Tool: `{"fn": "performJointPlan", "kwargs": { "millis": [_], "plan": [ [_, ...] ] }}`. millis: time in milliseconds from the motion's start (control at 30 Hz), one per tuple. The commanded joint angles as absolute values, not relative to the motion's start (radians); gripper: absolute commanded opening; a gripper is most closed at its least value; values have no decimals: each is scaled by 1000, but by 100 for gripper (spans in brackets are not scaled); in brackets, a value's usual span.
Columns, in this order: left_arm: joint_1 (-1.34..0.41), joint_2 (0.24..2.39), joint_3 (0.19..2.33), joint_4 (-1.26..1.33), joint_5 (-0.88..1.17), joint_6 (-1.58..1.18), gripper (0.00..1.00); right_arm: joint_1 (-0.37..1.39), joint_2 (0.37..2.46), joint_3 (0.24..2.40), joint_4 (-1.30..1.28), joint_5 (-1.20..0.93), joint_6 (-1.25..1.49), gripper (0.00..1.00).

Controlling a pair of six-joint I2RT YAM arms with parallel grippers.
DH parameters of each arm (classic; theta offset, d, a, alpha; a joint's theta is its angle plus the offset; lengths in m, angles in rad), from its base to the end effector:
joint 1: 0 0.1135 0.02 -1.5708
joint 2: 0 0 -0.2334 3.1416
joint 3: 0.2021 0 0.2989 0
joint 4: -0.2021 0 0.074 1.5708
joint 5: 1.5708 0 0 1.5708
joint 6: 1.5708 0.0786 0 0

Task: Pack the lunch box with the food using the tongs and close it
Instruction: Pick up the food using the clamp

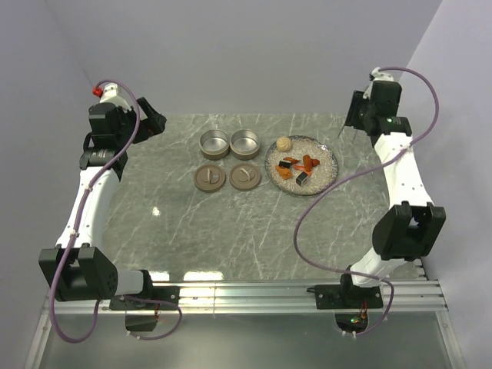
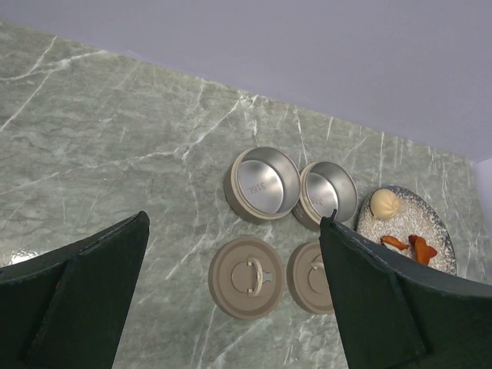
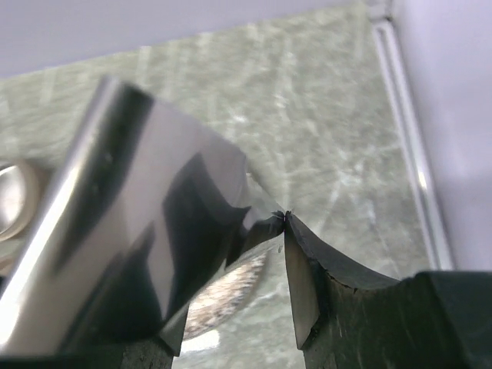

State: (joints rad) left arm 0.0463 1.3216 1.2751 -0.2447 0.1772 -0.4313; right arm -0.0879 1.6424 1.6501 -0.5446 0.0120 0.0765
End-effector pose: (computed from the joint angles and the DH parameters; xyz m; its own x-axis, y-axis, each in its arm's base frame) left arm 0.4029 0.0048 0.3426 -0.3120 -0.4264 -0.8490 -0.0080 0.8948 -0.4464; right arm 0.4583 -0.0413 0.3305 -0.5005 0.1208 -0.8573 0.1367 0.9888 0.0596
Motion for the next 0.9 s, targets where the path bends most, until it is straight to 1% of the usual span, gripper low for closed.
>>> {"fn": "performJointPlan", "kwargs": {
  "millis": [0,167,267,400,533,667,867],
  "plan": [
    [46,1284,1255,-203,202,-426,99,-5,1543,1606,-465,11,74,54],
    [46,1273,1238,-210,201,-423,99,156,1467,1533,-433,50,126,53],
    [48,1272,1233,-215,193,-422,99,211,1443,1505,-428,98,143,53],
    [46,1273,1232,-218,202,-416,99,256,1422,1473,-440,135,160,52],
    [46,1267,1229,-224,204,-413,100,293,1384,1384,-422,195,169,52],
    [46,1261,1226,-232,203,-402,99,307,1350,1313,-397,209,193,52],
    [46,1270,1241,-241,212,-387,100,333,1344,1272,-362,230,222,52]
  ]
}}
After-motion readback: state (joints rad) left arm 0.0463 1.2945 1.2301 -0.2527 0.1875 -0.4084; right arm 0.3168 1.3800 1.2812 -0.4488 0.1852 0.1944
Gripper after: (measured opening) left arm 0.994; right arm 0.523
